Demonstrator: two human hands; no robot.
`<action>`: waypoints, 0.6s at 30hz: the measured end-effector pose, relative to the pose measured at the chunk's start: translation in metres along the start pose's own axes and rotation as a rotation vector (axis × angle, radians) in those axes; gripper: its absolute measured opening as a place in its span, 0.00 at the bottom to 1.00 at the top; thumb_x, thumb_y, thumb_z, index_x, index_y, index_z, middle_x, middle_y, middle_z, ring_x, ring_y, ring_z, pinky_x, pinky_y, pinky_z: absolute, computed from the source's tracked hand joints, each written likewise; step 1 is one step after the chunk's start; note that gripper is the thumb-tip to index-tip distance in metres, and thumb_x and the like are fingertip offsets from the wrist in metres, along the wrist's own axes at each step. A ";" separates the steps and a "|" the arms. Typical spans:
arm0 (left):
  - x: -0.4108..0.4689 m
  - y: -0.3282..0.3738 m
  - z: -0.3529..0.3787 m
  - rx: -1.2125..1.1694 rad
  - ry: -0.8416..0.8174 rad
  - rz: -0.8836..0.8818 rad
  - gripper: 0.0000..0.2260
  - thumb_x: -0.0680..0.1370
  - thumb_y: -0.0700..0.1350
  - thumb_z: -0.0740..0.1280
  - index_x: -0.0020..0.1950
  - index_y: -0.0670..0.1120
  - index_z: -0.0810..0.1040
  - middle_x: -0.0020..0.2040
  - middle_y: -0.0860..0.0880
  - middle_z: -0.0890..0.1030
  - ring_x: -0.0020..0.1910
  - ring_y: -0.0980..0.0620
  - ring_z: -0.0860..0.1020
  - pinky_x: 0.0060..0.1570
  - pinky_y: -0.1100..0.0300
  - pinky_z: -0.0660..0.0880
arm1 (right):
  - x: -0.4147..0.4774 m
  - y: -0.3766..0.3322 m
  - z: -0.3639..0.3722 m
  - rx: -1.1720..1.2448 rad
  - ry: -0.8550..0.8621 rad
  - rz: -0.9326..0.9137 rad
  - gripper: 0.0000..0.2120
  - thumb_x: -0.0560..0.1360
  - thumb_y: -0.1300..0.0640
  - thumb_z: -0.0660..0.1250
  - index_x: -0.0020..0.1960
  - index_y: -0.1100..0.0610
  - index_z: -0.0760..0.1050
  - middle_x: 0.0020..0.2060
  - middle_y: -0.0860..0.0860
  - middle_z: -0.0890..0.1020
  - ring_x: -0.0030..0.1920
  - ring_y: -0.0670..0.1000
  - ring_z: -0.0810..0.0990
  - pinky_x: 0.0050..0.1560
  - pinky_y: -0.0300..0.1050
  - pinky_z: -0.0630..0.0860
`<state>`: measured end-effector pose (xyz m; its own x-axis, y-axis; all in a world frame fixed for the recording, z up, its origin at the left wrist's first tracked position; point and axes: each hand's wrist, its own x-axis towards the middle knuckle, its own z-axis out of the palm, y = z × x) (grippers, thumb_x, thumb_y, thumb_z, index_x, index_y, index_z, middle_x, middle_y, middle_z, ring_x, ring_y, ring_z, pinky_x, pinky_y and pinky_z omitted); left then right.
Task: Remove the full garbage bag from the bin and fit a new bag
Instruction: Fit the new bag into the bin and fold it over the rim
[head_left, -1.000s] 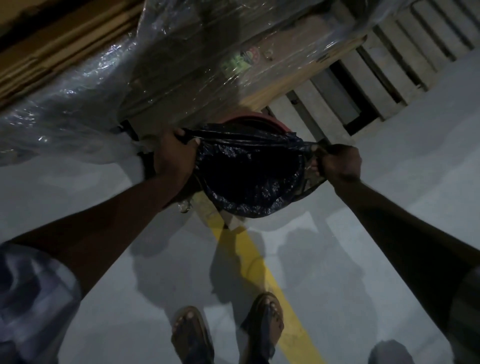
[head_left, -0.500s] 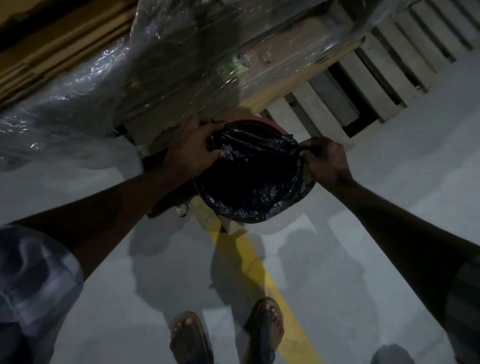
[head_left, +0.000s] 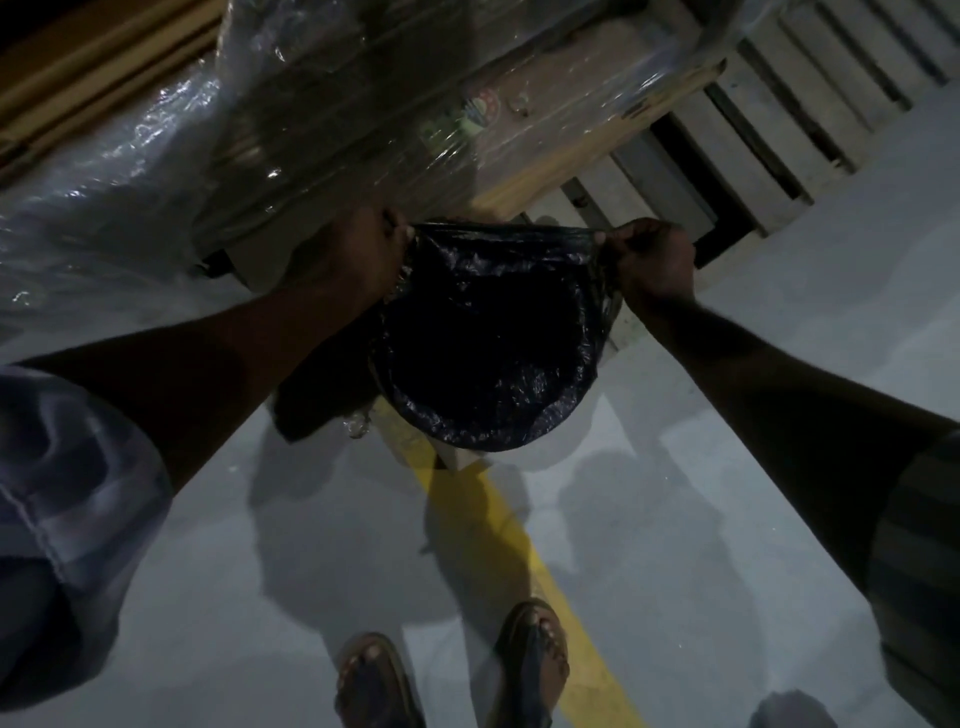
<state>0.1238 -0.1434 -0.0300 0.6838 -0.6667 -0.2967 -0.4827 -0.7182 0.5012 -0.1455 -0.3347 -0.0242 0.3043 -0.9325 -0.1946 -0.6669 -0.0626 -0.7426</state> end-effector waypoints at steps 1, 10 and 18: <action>0.001 0.000 0.001 0.005 0.015 -0.020 0.15 0.74 0.70 0.59 0.50 0.63 0.74 0.50 0.52 0.86 0.51 0.44 0.85 0.55 0.44 0.82 | 0.005 -0.001 0.002 0.021 0.000 0.011 0.07 0.78 0.54 0.74 0.42 0.55 0.84 0.38 0.52 0.87 0.45 0.52 0.87 0.51 0.49 0.85; 0.005 -0.017 0.018 -0.121 -0.039 -0.191 0.17 0.70 0.64 0.66 0.47 0.54 0.85 0.50 0.47 0.88 0.52 0.43 0.86 0.60 0.48 0.81 | 0.021 0.005 0.013 0.380 -0.197 0.320 0.15 0.77 0.72 0.70 0.59 0.57 0.81 0.54 0.55 0.85 0.55 0.55 0.84 0.54 0.51 0.86; -0.005 -0.026 0.014 -0.184 -0.095 -0.255 0.23 0.83 0.57 0.65 0.67 0.40 0.81 0.69 0.35 0.80 0.67 0.35 0.79 0.70 0.46 0.74 | 0.014 0.021 0.010 0.417 -0.388 0.496 0.24 0.84 0.64 0.60 0.80 0.59 0.63 0.62 0.62 0.81 0.51 0.57 0.84 0.40 0.48 0.81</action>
<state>0.1256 -0.1245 -0.0530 0.7116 -0.4919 -0.5017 -0.1899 -0.8221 0.5367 -0.1481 -0.3456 -0.0493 0.3048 -0.6195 -0.7235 -0.4989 0.5432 -0.6753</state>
